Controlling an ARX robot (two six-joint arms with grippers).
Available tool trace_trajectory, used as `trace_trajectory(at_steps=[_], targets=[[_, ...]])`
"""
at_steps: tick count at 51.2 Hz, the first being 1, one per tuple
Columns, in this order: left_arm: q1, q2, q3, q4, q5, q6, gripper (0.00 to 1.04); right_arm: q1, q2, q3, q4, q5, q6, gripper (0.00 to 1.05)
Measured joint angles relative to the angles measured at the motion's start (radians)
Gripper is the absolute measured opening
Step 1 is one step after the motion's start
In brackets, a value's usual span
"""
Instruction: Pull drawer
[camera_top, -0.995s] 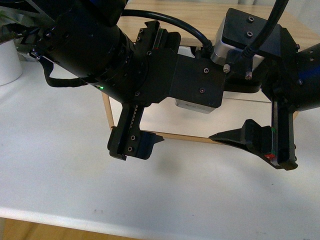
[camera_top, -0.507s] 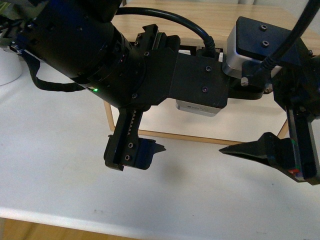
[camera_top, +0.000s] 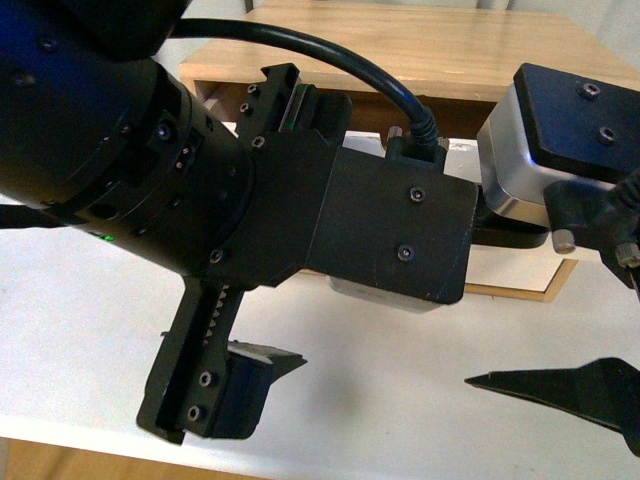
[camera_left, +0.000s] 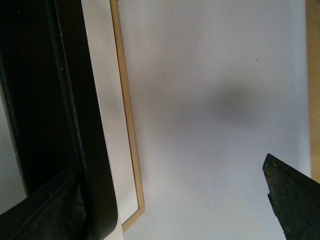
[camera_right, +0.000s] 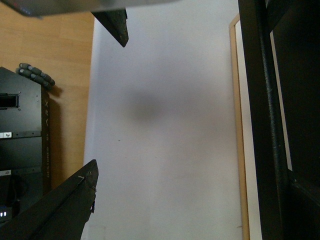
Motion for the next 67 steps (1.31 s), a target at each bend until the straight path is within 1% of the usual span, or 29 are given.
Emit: trace_trajectory(at_steps=[14,27,32,35,40,45,52,58,67], targets=[[-0.031,-0.094,-0.082,-0.01,-0.023,-0.001,0.99,0.019,-0.076,-0.054,-0.045,0.005,0.003,0.96],[-0.043,-0.129,-0.119,0.013,-0.029,-0.012,0.99,0.027,-0.116,-0.09,-0.014,0.006,0.025,0.96],[-0.044,-0.14,-0.132,0.046,-0.012,-0.024,0.99,0.019,-0.134,-0.097,-0.01,-0.008,0.042,0.96],[-0.045,-0.15,-0.137,0.063,0.015,-0.03,0.99,0.008,-0.148,-0.1,-0.013,-0.014,0.046,0.96],[-0.05,-0.18,-0.143,0.094,0.048,-0.051,0.99,-0.027,-0.208,-0.103,-0.042,-0.037,0.058,0.96],[-0.051,-0.235,-0.143,0.138,0.09,-0.145,0.99,-0.076,-0.292,-0.103,-0.056,-0.068,0.069,0.96],[-0.047,-0.317,-0.154,0.204,0.079,-0.224,0.99,-0.133,-0.386,-0.103,-0.041,-0.091,0.096,0.96],[-0.035,-0.387,-0.187,0.251,0.064,-0.276,0.99,-0.182,-0.46,-0.118,0.002,-0.104,0.135,0.96],[0.002,-0.498,-0.273,0.341,0.016,-0.345,0.99,-0.284,-0.591,-0.175,0.08,-0.127,0.22,0.96]])
